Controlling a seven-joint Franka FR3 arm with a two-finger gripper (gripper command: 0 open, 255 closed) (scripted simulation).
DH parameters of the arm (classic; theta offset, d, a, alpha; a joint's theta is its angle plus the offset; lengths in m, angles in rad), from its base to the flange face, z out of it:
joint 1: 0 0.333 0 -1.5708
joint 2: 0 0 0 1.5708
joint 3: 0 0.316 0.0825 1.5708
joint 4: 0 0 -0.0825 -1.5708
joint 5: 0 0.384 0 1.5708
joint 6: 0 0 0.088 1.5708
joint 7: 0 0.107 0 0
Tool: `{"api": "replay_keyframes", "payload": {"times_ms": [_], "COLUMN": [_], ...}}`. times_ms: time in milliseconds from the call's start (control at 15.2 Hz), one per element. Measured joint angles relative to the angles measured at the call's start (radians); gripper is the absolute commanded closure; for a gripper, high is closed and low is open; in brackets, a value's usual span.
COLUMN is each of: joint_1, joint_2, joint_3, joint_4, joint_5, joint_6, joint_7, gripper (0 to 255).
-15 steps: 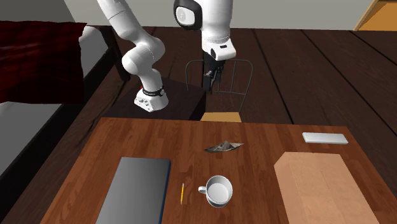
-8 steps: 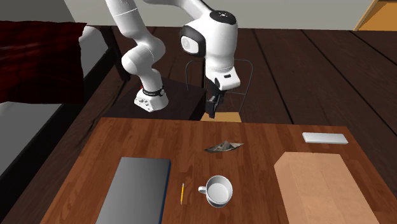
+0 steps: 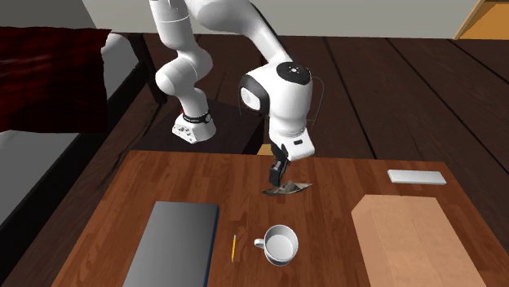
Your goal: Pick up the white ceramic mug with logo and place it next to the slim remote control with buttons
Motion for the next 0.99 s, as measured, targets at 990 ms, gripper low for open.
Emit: {"api": "replay_keyframes", "payload": {"times_ms": [990], "joint_1": [-0.127], "joint_2": [0.461], "joint_3": [0.003], "joint_4": [0.326], "joint_5": [0.171], "joint_6": [0.127], "joint_7": [-0.214], "gripper": [0]}}
